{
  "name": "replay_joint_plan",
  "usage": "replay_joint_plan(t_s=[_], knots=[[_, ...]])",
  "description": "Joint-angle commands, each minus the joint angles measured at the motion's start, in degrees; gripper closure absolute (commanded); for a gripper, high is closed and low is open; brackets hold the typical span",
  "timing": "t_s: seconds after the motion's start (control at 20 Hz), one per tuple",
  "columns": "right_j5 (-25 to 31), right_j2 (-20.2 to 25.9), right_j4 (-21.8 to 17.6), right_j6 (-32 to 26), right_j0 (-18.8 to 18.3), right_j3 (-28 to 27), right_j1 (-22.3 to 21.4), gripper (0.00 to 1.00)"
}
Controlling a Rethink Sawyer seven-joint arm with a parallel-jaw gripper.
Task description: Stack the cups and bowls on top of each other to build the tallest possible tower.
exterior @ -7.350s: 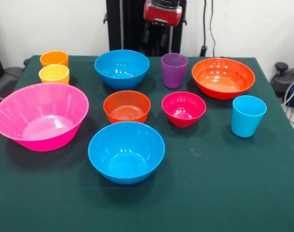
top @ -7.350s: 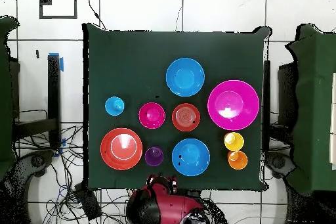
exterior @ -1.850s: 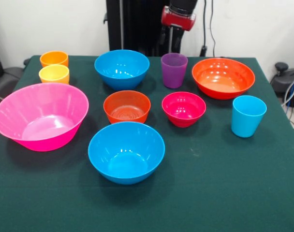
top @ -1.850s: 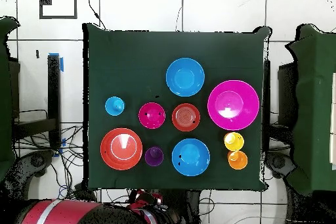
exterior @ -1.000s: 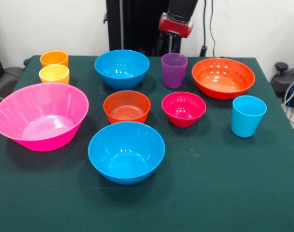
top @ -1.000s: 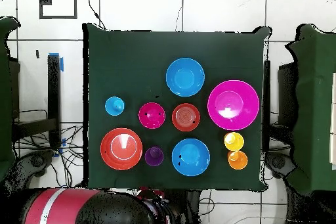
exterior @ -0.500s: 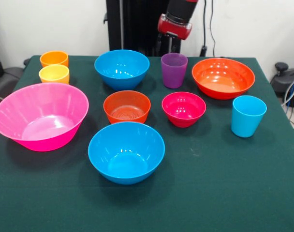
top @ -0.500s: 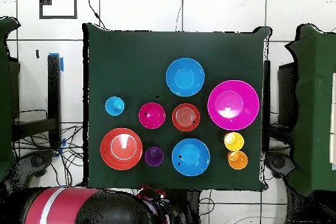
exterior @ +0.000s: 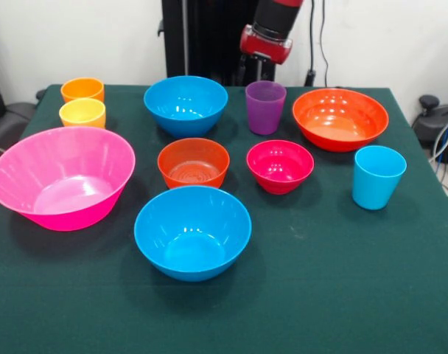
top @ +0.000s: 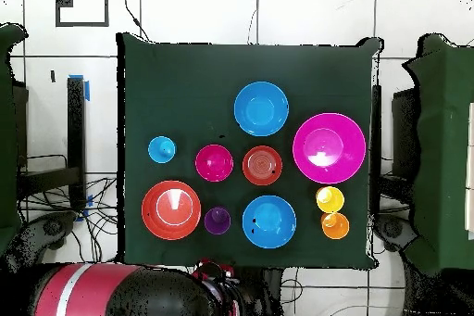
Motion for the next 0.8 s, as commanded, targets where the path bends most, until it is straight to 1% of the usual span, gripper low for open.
replay_joint_plan(t_s=[0.05,0.2,0.3,0.5,0.6,0.7,0.8], knots=[[4.7,2.9,4.6,9.8,1.8,-3.1,-5.3,0.00],[6.0,2.0,4.9,9.6,2.4,-1.6,-7.4,0.00],[7.8,0.9,5.0,8.9,3.0,-0.4,-9.5,0.00],[16.8,-3.2,5.5,5.2,5.6,1.7,-17.4,0.00],[22.0,-6.0,5.2,3.2,7.2,1.2,-20.9,0.00],[26.4,-8.1,4.4,2.1,8.4,0.0,-23.0,0.00],[29.6,-9.7,3.4,2.0,9.3,-1.5,-24.0,0.00]])
